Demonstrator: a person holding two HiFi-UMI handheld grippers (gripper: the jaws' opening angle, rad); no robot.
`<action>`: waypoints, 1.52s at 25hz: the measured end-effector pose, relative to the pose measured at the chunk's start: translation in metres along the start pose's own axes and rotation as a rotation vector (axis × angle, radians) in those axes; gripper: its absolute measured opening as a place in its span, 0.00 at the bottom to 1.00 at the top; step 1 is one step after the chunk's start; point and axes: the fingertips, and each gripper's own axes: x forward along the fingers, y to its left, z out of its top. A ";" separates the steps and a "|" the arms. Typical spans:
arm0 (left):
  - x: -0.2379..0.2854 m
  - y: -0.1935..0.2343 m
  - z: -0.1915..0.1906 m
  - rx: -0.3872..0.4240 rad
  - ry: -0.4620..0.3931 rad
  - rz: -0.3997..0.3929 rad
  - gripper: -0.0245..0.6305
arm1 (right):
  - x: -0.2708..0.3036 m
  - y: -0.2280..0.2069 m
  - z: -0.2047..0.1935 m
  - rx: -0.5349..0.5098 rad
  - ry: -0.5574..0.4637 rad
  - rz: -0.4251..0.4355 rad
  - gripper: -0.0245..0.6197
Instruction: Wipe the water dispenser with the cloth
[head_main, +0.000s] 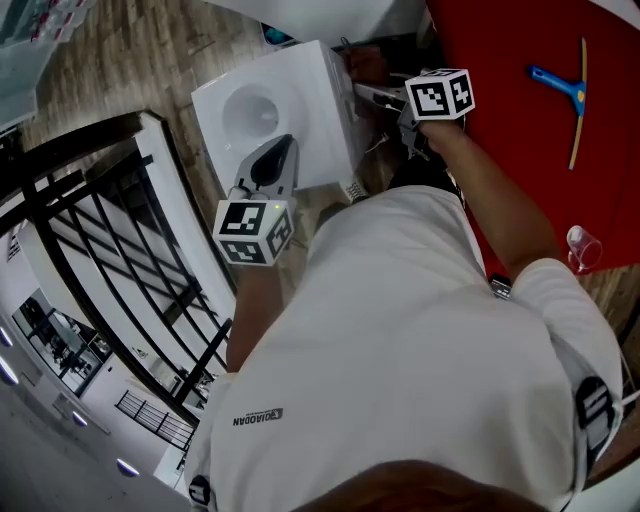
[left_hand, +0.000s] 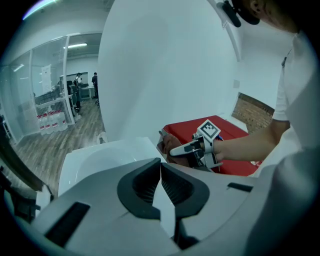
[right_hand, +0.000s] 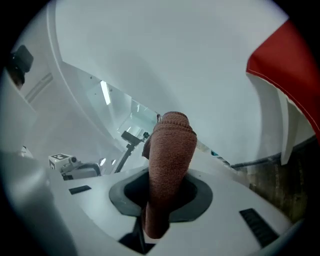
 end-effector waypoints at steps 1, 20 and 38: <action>-0.001 0.000 0.001 0.001 -0.001 0.002 0.04 | 0.000 0.010 0.010 -0.016 -0.010 0.021 0.15; -0.003 0.001 0.005 -0.021 -0.007 0.075 0.04 | 0.050 -0.057 0.015 -0.007 0.062 -0.037 0.15; -0.028 0.014 -0.020 -0.108 0.018 0.174 0.04 | 0.101 -0.193 -0.071 0.053 0.251 -0.298 0.15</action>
